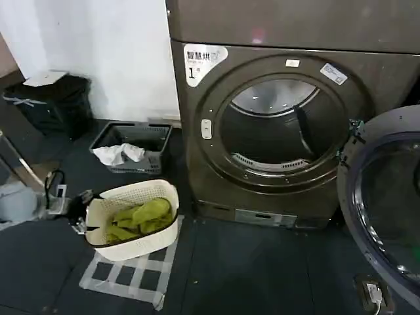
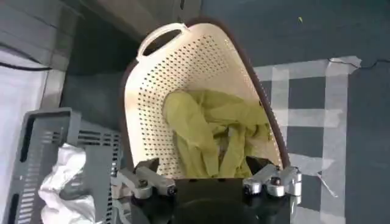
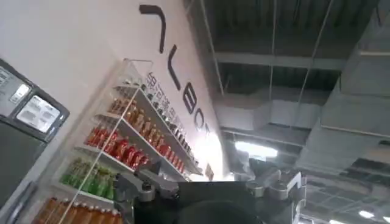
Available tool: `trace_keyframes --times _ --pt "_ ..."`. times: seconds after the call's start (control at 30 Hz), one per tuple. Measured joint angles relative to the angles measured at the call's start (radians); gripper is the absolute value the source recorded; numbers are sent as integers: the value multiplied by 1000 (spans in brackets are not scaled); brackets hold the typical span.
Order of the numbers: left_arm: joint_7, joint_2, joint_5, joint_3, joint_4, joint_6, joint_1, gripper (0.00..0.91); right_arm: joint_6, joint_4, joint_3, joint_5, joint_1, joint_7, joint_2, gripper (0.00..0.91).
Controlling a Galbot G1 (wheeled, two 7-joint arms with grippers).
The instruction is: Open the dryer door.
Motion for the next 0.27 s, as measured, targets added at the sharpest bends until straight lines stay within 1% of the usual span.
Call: trace_keyframes --times 0.27 --pt "3 4 1 0 3 -3 -2 907 0 3 0 0 2 0 1 907"
